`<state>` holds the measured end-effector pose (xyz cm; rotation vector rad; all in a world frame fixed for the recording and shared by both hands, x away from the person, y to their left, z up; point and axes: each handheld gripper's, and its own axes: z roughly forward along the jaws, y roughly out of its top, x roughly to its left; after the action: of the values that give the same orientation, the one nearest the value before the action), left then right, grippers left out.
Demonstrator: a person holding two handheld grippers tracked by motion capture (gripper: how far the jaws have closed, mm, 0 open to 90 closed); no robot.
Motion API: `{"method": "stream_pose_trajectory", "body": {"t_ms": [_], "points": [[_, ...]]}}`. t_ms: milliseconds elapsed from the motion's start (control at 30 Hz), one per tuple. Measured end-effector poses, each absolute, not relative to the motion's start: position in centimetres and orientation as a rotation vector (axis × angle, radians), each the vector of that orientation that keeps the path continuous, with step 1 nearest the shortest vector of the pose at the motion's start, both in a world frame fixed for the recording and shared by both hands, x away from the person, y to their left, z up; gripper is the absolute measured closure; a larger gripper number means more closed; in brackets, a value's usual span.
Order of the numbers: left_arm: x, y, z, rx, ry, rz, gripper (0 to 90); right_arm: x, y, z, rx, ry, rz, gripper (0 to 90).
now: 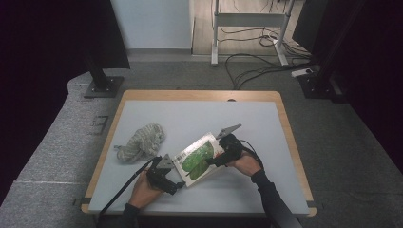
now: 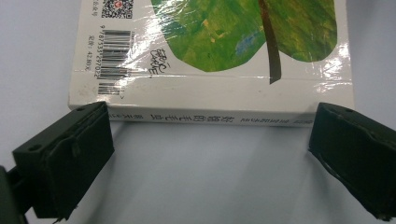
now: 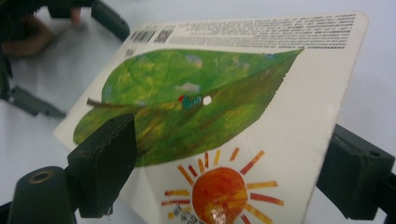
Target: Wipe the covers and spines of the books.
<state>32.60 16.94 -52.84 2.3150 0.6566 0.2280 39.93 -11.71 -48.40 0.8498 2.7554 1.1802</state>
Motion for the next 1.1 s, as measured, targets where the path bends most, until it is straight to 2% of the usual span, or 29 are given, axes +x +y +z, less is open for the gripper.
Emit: {"method": "stream_pose_trajectory", "body": {"t_ms": [167, 567, 1100], "points": [[32.5, 16.9, -52.8, 2.322, 0.658, 0.237, 0.0, 40.2, -11.9, -48.5, 0.803, 2.802, 1.119, 18.7], [32.2, 17.1, -52.8, 2.351, 0.696, 0.236, 0.0, 39.8, -12.6, -48.5, 0.739, 2.821, 1.116, 25.4], [32.4, 17.4, -52.3, 2.312, 0.735, 0.171, 0.0, 38.8, -13.3, -48.5, 0.713, 2.791, 1.147, 33.8]]}}
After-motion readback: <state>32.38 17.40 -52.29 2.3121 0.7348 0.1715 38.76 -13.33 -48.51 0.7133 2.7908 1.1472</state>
